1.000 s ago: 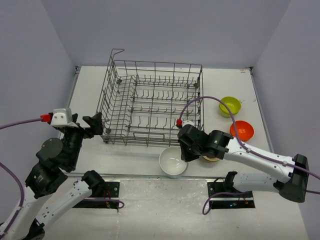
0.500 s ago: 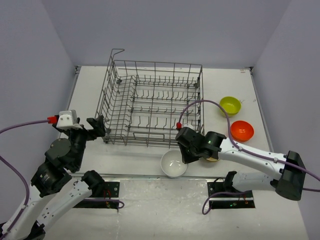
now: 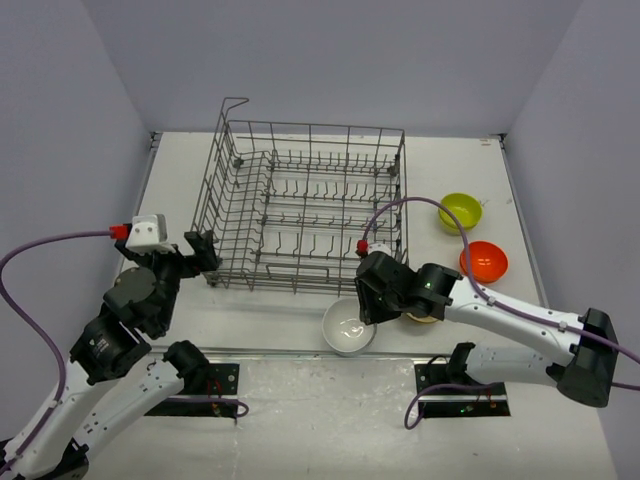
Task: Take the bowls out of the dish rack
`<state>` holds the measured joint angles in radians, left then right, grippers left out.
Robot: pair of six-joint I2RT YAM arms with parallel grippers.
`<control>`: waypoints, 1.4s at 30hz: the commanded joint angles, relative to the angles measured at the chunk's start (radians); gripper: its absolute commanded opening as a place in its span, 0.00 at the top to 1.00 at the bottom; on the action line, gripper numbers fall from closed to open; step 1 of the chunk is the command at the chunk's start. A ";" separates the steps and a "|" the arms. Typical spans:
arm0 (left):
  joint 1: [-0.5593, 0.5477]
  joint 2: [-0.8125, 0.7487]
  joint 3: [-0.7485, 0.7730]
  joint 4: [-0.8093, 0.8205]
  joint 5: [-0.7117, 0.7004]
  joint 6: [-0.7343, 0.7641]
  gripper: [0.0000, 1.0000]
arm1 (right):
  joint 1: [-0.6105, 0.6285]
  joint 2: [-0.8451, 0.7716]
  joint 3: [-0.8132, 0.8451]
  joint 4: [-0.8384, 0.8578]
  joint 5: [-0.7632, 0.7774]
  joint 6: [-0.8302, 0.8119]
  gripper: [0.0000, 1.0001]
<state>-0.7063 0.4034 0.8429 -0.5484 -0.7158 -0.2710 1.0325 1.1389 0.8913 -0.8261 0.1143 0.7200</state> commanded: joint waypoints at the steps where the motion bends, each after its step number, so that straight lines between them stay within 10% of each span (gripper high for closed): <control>1: 0.004 0.012 -0.005 0.010 0.001 -0.020 0.00 | -0.008 -0.041 -0.005 -0.002 0.045 0.019 0.64; 19: 0.004 0.032 -0.053 0.062 0.024 -0.049 0.00 | -0.031 -0.148 0.032 -0.117 0.111 0.018 0.54; 23: 0.007 0.046 -0.039 0.019 -0.091 -0.094 0.00 | -0.031 -0.244 0.115 -0.153 0.154 -0.008 0.39; 25: 0.028 0.086 0.019 -0.051 -0.239 -0.160 0.00 | -0.032 -0.301 0.310 -0.204 0.279 -0.083 0.01; 29: 0.117 0.161 0.062 -0.039 -0.226 -0.149 0.00 | -0.080 -0.294 0.432 -0.211 0.461 -0.187 0.01; 36: 0.369 0.272 0.149 0.021 0.081 -0.079 0.00 | -0.518 -0.235 0.606 -0.169 0.395 -0.384 0.01; 42: 0.369 0.218 0.329 -0.074 0.064 -0.017 0.00 | -0.522 -0.473 0.546 -0.133 0.464 -0.416 0.01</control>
<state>-0.3470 0.6762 1.0649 -0.6083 -0.6765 -0.3374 0.5159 0.8082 1.4544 -0.9924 0.5434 0.3672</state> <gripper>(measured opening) 0.997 0.987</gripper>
